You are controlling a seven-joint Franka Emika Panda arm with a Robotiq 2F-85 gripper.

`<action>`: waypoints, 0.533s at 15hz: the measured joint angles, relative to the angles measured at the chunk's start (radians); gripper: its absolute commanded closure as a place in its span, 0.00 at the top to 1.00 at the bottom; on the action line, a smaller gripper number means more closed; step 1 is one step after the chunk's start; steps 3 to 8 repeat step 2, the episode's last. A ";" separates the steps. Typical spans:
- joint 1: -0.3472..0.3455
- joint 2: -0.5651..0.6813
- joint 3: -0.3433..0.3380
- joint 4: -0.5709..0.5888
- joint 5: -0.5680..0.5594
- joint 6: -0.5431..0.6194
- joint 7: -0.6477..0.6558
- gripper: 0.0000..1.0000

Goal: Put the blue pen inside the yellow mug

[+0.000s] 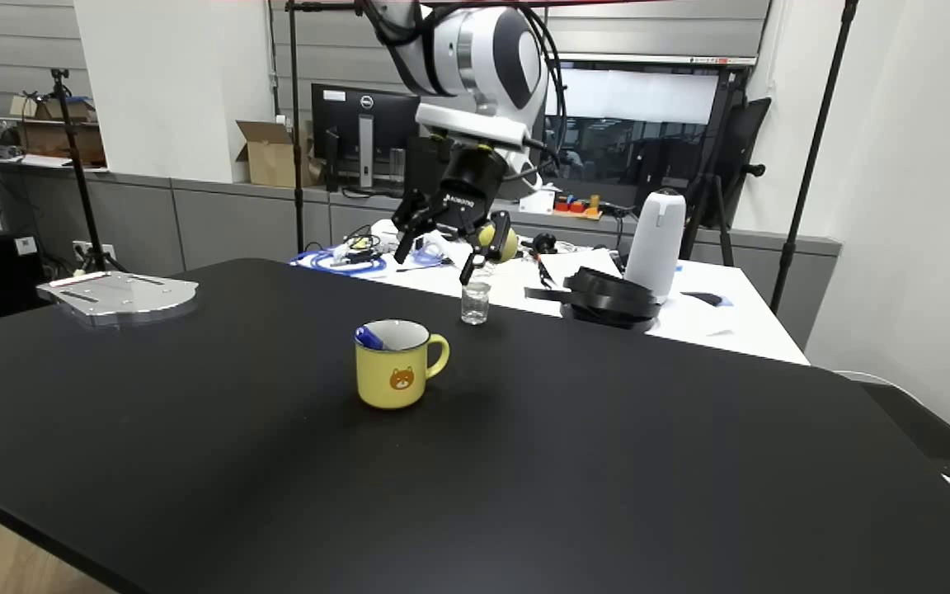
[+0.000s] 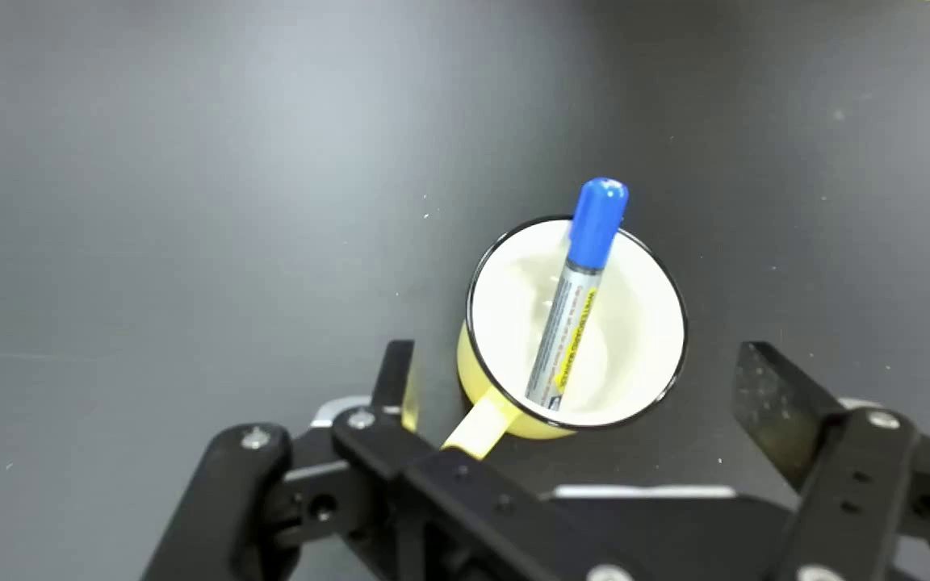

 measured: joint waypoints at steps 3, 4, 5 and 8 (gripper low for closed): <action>0.027 -0.070 -0.001 -0.061 -0.050 0.071 0.015 1.00; 0.027 -0.070 -0.001 -0.061 -0.050 0.071 0.015 1.00; 0.027 -0.070 -0.001 -0.061 -0.050 0.071 0.015 1.00; 0.027 -0.070 -0.001 -0.061 -0.050 0.071 0.015 1.00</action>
